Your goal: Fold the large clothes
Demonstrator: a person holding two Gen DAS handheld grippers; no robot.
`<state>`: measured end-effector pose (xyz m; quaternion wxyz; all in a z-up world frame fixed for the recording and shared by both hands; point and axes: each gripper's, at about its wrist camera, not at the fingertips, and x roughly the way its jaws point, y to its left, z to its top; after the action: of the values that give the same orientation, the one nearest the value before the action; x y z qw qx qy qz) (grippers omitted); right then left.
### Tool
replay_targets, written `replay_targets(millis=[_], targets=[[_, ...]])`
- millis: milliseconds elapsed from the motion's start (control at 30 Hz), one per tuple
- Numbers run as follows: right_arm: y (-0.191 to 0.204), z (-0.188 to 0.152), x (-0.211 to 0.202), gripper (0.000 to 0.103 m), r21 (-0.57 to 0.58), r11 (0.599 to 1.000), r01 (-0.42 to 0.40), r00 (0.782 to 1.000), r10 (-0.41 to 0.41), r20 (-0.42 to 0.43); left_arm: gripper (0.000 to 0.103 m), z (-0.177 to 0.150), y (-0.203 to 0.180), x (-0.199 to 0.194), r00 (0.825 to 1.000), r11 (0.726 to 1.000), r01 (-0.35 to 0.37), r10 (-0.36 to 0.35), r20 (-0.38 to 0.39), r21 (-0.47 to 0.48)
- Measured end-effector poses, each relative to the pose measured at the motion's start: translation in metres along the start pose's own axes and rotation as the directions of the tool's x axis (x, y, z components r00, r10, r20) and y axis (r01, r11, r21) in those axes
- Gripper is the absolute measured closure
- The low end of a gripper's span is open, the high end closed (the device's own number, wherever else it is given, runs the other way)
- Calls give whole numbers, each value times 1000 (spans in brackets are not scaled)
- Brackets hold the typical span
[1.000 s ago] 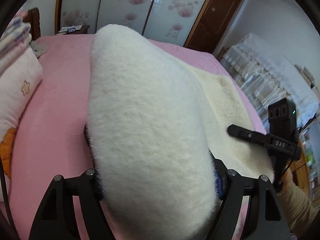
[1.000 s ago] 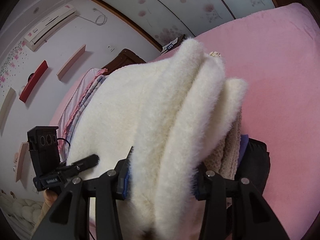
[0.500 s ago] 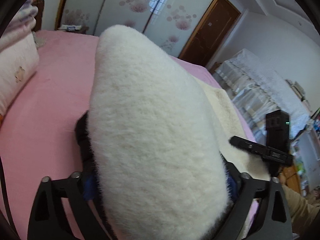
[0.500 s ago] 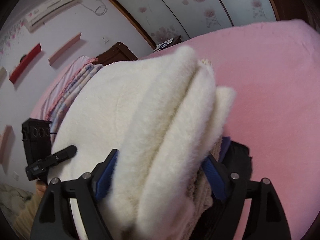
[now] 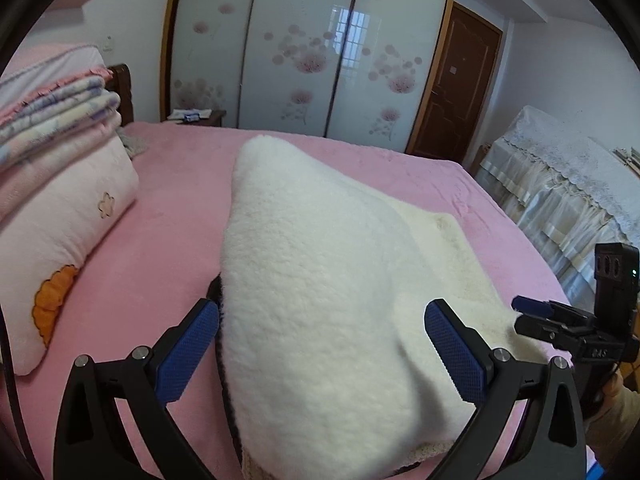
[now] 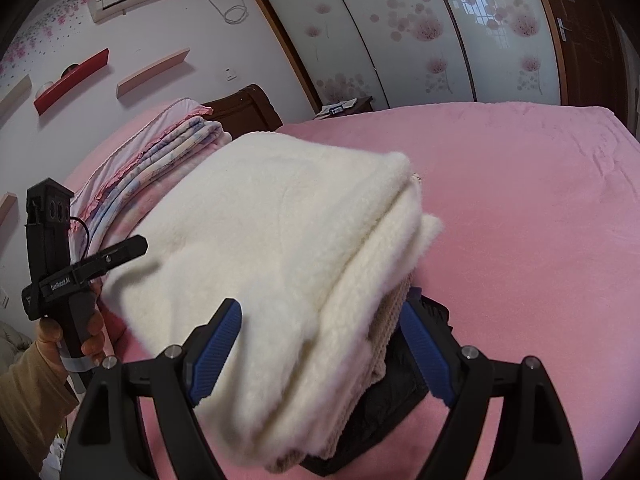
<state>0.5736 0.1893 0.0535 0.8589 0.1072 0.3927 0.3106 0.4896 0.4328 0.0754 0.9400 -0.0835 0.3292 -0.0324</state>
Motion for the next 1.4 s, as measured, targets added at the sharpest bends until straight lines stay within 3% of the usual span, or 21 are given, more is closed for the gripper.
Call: replay_targets(millis=[267, 400, 567, 867, 1100, 1167, 1400], targets=[[2, -27, -43, 21, -65, 998, -5, 999, 9, 51, 1, -21, -42, -40, 982, 989, -145, 145, 125, -7], [4, -39, -73, 21, -83, 997, -6, 997, 12, 77, 1, -36, -71, -59, 979, 990, -135, 140, 150, -44], [3, -52, -114, 21, -147, 989, 34, 993, -17, 117, 1, -49, -117, -78, 968, 985, -175, 171, 184, 7], [5, -82, -185, 21, -111, 982, 152, 980, -135, 143, 1, -81, -206, -130, 971, 991, -135, 131, 201, 7], [11, -142, -261, 21, -43, 966, 254, 959, -245, 145, 1, -151, -283, -197, 973, 997, -57, 65, 221, -43], [14, -161, -281, 21, -32, 960, 279, 951, -271, 147, 1, -180, -303, -217, 967, 996, -68, 79, 242, -55], [28, -217, -343, 21, 21, 932, 361, 918, -359, 169, 1, -256, -367, -268, 974, 993, -115, 117, 192, -22]])
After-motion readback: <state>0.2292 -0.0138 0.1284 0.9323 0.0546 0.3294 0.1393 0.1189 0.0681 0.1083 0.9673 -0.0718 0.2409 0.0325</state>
